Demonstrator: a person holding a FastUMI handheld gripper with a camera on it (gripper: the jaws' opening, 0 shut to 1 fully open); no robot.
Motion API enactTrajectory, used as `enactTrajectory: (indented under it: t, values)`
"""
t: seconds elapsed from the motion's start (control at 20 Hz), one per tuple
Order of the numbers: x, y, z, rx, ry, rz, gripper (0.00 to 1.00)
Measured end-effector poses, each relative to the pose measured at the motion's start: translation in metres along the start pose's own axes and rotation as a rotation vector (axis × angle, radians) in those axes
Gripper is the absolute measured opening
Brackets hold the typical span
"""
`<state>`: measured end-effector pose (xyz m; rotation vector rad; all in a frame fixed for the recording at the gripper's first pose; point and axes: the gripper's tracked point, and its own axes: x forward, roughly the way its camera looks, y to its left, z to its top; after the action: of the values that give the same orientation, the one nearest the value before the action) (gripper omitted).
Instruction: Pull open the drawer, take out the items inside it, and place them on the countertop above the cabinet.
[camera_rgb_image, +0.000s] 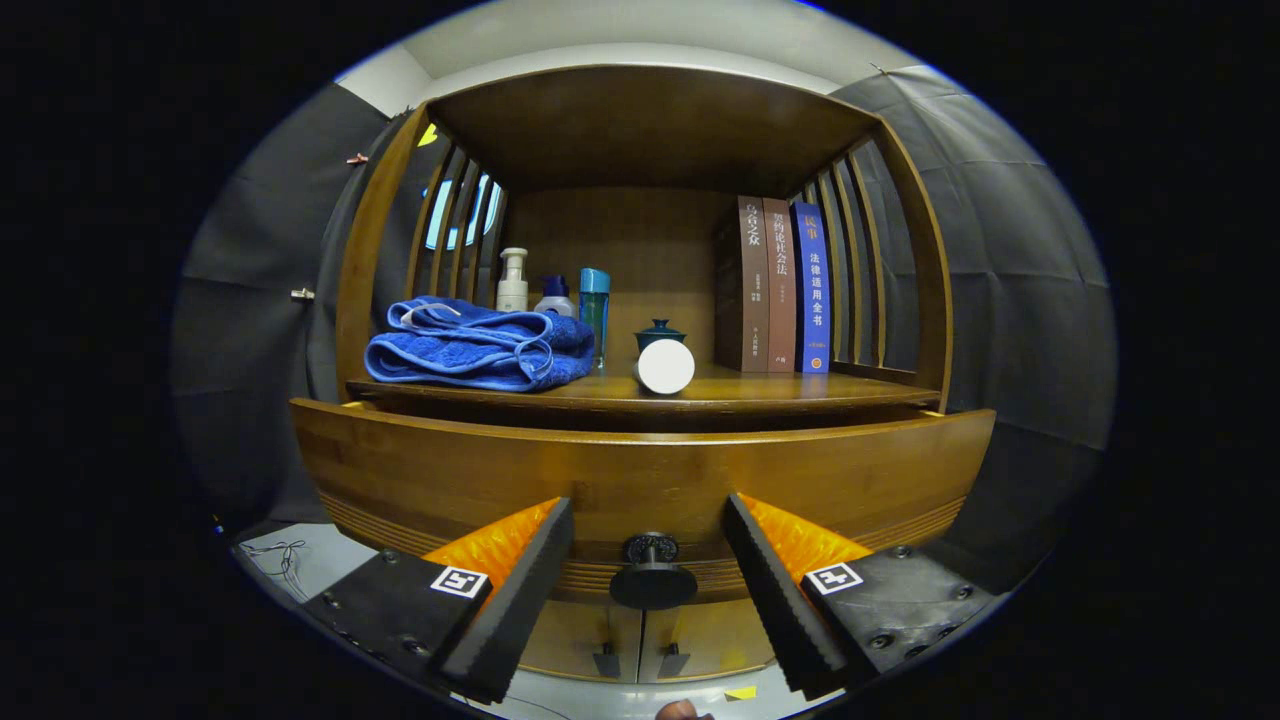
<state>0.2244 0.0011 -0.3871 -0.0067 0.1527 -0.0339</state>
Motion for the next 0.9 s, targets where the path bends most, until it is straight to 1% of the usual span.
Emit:
enactTrajectory:
  t: [0.55, 0.9]
  values:
    - [0.047, 0.002, 0.003, -0.015, 0.011, -0.007, 0.99]
    - [0.046, 0.003, 0.007, -0.031, 0.014, 0.0, 0.99]
